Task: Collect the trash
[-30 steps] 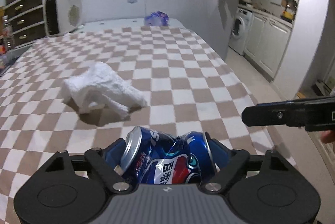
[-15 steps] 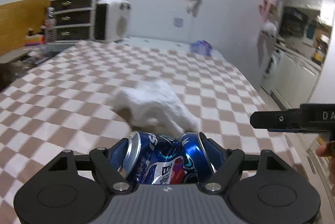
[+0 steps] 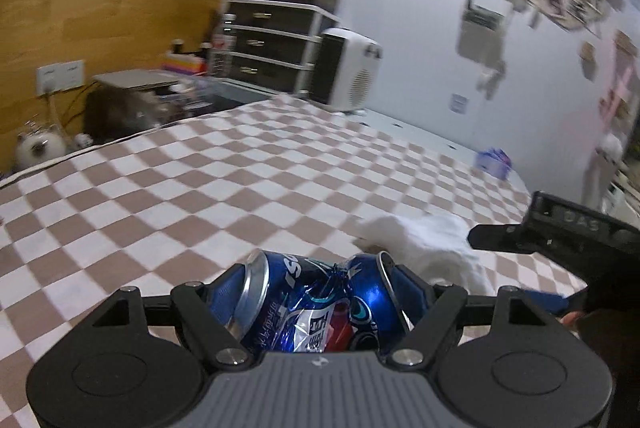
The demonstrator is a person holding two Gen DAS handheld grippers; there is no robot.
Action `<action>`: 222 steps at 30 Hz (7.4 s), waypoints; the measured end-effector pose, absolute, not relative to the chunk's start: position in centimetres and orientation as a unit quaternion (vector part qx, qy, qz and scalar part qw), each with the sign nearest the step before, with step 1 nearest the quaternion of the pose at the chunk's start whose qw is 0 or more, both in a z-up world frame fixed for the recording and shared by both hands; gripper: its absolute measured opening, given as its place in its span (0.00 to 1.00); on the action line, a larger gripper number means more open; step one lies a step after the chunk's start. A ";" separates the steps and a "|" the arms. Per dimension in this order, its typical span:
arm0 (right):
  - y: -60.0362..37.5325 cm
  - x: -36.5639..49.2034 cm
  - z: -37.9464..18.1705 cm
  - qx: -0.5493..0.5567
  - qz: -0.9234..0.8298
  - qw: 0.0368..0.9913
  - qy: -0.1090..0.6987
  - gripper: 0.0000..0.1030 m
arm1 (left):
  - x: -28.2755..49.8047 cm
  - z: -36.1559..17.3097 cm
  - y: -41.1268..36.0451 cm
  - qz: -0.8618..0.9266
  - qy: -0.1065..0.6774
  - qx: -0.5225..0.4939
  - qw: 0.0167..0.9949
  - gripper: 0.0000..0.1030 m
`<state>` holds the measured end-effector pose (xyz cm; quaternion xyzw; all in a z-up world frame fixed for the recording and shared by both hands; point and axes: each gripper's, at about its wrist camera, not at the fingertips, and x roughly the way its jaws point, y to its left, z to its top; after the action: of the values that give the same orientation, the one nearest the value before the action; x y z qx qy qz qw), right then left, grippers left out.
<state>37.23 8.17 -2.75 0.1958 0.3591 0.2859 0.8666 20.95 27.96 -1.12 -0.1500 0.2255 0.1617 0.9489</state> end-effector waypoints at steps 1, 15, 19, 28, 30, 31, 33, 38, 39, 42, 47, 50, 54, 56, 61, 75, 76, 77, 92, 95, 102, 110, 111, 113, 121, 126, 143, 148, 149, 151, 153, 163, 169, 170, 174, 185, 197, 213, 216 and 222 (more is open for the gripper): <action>8.8 37.4 -2.9 0.198 0.281 0.865 0.365 1.00 | 20.7 -1.1 28.1 0.167 0.222 -0.155 0.948 0.76; 17.2 40.0 -4.5 0.142 0.269 0.877 0.371 0.89 | 19.8 -0.7 29.7 0.198 0.198 -0.194 0.940 0.77; 17.7 39.9 -4.8 0.117 0.254 0.894 0.350 0.72 | 19.9 -0.8 29.6 0.201 0.204 -0.192 0.939 0.77; 15.0 39.7 -4.8 0.105 0.240 0.897 0.355 0.13 | 20.6 -1.3 29.3 0.203 0.218 -0.177 0.938 0.77; 14.1 39.1 -4.7 0.108 0.249 0.894 0.357 0.12 | 20.5 -1.2 29.0 0.195 0.219 -0.174 0.940 0.77; 13.6 38.7 -4.6 0.110 0.253 0.893 0.356 0.12 | 20.5 -1.1 28.8 0.192 0.217 -0.170 0.942 0.77; 12.5 37.7 -4.3 0.111 0.265 0.890 0.355 0.11 | 20.4 -0.9 28.4 0.189 0.215 -0.162 0.944 0.77; 9.6 34.9 -3.6 0.102 0.277 0.887 0.355 0.10 | 19.8 -0.4 26.7 0.180 0.217 -0.153 0.947 0.77; 8.9 34.2 -3.4 0.098 0.277 0.887 0.357 0.10 | 19.6 -0.4 26.3 0.179 0.218 -0.149 0.948 0.77; 7.4 32.3 -3.0 0.085 0.286 0.887 0.354 0.10 | 19.0 -0.6 24.5 0.170 0.231 -0.139 0.948 0.77; 4.6 29.2 -2.2 0.075 0.292 0.890 0.342 0.10 | 17.3 -0.4 21.5 0.160 0.236 -0.117 0.951 0.77; 2.7 27.4 -1.6 0.071 0.293 0.893 0.335 0.10 | 16.1 0.1 19.6 0.153 0.233 -0.105 0.955 0.77; -0.2 25.3 -1.0 0.070 0.290 0.897 0.325 0.10 | 14.5 0.8 17.5 0.144 0.227 -0.097 0.958 0.77; -1.7 24.2 -0.7 0.073 0.287 0.900 0.320 0.10 | 13.8 1.0 16.5 0.139 0.224 -0.095 0.960 0.77; -5.5 21.6 -0.1 0.072 0.271 0.909 0.308 0.10 | 12.3 1.2 13.7 0.126 0.220 -0.090 0.963 0.77; -16.3 16.5 0.1 0.088 0.212 0.930 0.286 0.10 | 10.2 1.3 4.6 0.063 0.218 -0.071 0.971 0.77; -17.1 16.2 0.1 0.090 0.208 0.932 0.284 0.10 | 10.2 1.3 3.8 0.057 0.219 -0.068 0.972 0.77; -17.8 15.9 0.0 0.091 0.202 0.933 0.283 0.10 | 10.2 1.2 3.0 0.052 0.220 -0.065 0.972 0.77; -29.1 13.2 -2.3 0.119 0.127 0.943 0.284 0.10 | 11.3 -1.5 -8.8 -0.024 0.250 -0.032 0.967 0.77; -30.7 13.3 -3.2 0.123 0.120 0.942 0.290 0.10 | 12.1 -2.6 -10.8 -0.031 0.262 -0.030 0.964 0.77; -33.7 14.9 -6.4 0.136 0.104 0.933 0.316 0.10 | 15.1 -7.1 -13.9 -0.038 0.303 -0.043 0.951 0.77; -35.0 18.9 -11.6 0.141 0.089 0.915 0.368 0.10 | 19.5 -12.9 -15.7 -0.047 0.343 -0.038 0.937 0.77; -35.1 19.4 -12.3 0.142 0.086 0.912 0.375 0.10 | 19.9 -13.6 -15.8 -0.047 0.347 -0.036 0.936 0.77; -35.1 20.8 -13.8 0.147 0.083 0.905 0.391 0.10 | 21.1 -15.1 -15.9 -0.050 0.357 -0.029 0.932 0.77; -34.6 25.7 -19.6 0.143 0.063 0.881 0.447 0.10 | 25.3 -21.5 -15.4 -0.080 0.417 -0.010 0.905 0.77; -34.3 28.3 -22.6 0.137 0.053 0.869 0.473 0.11 | 26.7 -24.7 -15.7 -0.107 0.444 0.018 0.889 0.77; -31.8 32.7 -27.3 0.135 0.073 0.845 0.512 0.12 | 27.6 -28.3 -18.1 -0.178 0.469 0.087 0.861 0.82; -31.9 33.4 -28.1 0.148 0.085 0.838 0.518 0.33 | 27.5 -28.1 -18.0 -0.182 0.473 0.071 0.859 0.95; -31.9 33.4 -28.2 0.150 0.089 0.838 0.518 0.36 | 27.4 -28.2 -18.1 -0.184 0.475 0.065 0.858 0.96; -31.9 33.5 -28.3 0.148 0.094 0.837 0.518 0.49 | 27.2 -28.0 -18.1 -0.187 0.479 0.056 0.856 0.98; -32.0 33.3 -28.2 0.139 0.098 0.838 0.518 0.53 | 27.2 -28.0 -18.2 -0.185 0.485 0.057 0.853 0.98; -32.9 31.7 -26.9 0.105 0.098 0.839 0.525 0.78 | 26.5 -27.4 -18.8 -0.182 0.501 0.059 0.844 1.00; -33.3 30.9 -25.3 0.093 0.099 0.846 0.516 0.95 | 25.8 -26.9 -18.7 -0.170 0.508 0.051 0.843 1.00; -33.3 30.7 -25.0 0.091 0.101 0.847 0.514 0.96 | 25.6 -26.7 -18.7 -0.168 0.509 0.049 0.843 1.00; -33.3 29.7 -24.1 0.085 0.100 0.853 0.505 1.00 | 24.8 -26.2 -18.5 -0.160 0.511 0.049 0.843 1.00; -33.5 26.1 -20.8 0.075 0.088 0.869 0.480 1.00 | 21.1 -22.8 -17.8 -0.139 0.510 0.045 0.848 1.00; -34.5 20.3 -16.4 0.076 0.075 0.884 0.455 1.00 | 16.2 -18.3 -16.8 -0.125 0.498 0.045 0.857 1.00; -35.1 10.4 -8.3 0.098 0.042 0.920 0.376 1.00 | 7.4 -7.8 -14.1 -0.115 0.399 0.054 0.908 1.00; -34.8 8.6 -6.7 0.100 0.043 0.927 0.358 1.00 | 5.6 -6.0 -13.2 -0.111 0.383 0.050 0.916 1.00; -34.1 5.4 -4.2 0.098 0.036 0.938 0.330 1.00 | 2.8 -3.3 -11.4 -0.100 0.354 0.050 0.929 1.00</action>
<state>5.38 -34.13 -4.20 0.0984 0.3296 0.0356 0.9383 2.80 -11.40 -3.25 0.0496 0.3540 -0.0996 0.9286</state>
